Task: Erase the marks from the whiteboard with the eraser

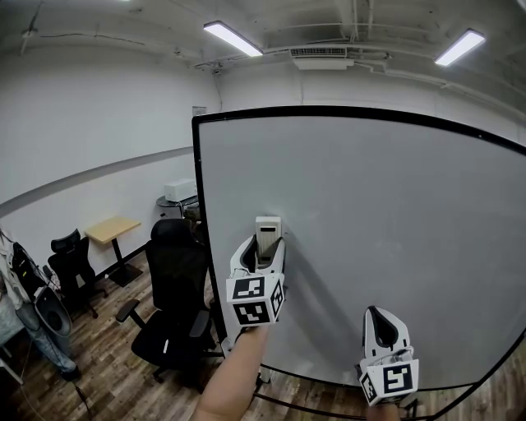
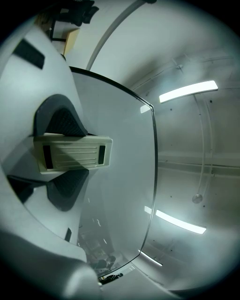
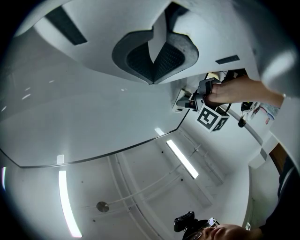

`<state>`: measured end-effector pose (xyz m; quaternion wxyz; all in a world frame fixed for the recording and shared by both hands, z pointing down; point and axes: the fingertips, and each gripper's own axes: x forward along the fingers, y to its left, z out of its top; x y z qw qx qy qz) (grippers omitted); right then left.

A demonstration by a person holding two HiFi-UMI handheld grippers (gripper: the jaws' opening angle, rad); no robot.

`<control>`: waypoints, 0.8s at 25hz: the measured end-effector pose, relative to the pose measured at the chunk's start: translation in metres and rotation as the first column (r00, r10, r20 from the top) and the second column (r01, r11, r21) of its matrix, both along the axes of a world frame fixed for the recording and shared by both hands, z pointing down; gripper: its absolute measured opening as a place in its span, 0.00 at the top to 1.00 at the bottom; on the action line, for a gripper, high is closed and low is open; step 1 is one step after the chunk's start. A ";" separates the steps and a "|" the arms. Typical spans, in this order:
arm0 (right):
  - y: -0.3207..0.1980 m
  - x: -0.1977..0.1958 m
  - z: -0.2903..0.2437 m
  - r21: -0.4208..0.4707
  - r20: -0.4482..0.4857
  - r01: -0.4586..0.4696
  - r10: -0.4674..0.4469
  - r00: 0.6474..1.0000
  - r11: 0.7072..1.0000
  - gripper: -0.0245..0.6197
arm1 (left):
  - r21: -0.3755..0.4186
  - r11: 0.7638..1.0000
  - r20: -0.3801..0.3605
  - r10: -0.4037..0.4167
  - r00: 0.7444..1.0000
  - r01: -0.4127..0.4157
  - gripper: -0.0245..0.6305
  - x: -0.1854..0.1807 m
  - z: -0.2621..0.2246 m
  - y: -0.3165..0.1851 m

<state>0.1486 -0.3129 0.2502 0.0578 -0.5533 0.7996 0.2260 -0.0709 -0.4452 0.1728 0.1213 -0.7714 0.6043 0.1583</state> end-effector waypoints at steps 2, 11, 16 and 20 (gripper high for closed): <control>0.002 0.002 0.002 0.000 0.001 0.000 0.000 1.000 1.000 0.93 | 0.001 1.000 0.002 0.019 1.000 -0.019 0.59 0.011 0.000 0.002; 0.009 0.018 0.002 0.006 0.010 -0.028 0.028 1.000 1.000 0.93 | 0.011 0.990 0.059 0.140 0.988 -0.141 0.59 0.071 -0.004 0.017; 0.011 0.027 0.001 0.006 0.019 -0.038 0.038 0.999 0.999 0.93 | 0.005 0.978 0.103 0.209 0.972 -0.211 0.59 0.108 -0.002 0.025; 0.012 0.029 0.007 0.004 0.024 -0.041 0.041 0.999 0.999 0.93 | 0.003 0.966 0.141 0.256 0.956 -0.259 0.59 0.134 0.005 0.034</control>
